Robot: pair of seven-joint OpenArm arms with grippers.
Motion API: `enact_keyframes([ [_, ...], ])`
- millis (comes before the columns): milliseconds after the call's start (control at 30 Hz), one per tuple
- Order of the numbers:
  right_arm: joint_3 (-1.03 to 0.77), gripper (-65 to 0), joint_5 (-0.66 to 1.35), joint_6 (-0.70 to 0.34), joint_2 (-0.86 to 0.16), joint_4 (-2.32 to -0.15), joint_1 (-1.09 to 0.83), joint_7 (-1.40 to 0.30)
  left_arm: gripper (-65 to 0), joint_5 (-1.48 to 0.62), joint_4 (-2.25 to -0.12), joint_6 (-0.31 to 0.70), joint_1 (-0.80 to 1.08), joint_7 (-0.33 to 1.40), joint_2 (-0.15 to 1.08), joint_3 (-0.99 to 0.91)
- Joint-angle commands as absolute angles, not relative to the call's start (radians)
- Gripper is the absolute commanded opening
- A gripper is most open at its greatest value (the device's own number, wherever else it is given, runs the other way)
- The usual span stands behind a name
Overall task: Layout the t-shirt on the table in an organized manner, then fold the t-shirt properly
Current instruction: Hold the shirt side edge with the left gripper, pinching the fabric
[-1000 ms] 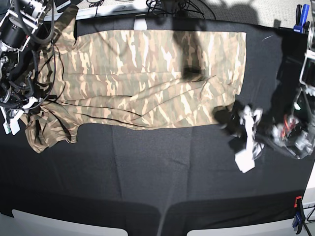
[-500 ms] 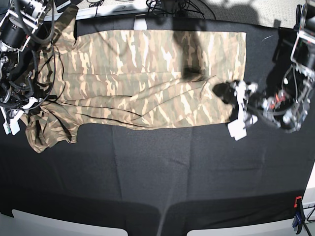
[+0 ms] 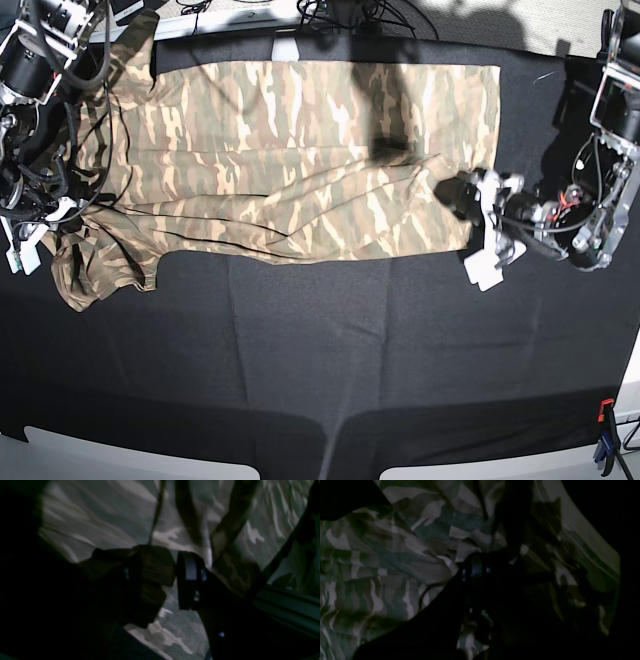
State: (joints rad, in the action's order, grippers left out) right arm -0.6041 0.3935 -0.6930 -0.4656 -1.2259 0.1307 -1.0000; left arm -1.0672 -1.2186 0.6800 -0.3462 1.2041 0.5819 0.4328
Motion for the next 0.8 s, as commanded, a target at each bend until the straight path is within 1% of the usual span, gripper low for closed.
enact_keyframes([
  [0,-0.609,-65.0,0.405,-0.698,-0.490,-1.244,0.150,-0.985,-43.8,-1.074,-1.233,0.681,-0.367,1.200,0.596,0.425],
  [500,-0.609,-65.0,0.405,-0.698,-0.490,-1.244,0.150,-0.985,-43.7,-1.042,-1.233,0.673,-0.321,1.177,0.596,0.426],
  [667,-0.609,-65.0,0.405,-0.698,-0.490,-1.244,0.150,-0.984,-43.7,-1.147,-1.233,0.674,-0.319,1.189,0.593,0.426],
  [767,-0.609,-65.0,0.404,-0.698,-0.490,-1.244,0.150,-0.985,-43.8,-1.153,-1.233,0.674,-0.318,1.210,0.579,0.426],
])
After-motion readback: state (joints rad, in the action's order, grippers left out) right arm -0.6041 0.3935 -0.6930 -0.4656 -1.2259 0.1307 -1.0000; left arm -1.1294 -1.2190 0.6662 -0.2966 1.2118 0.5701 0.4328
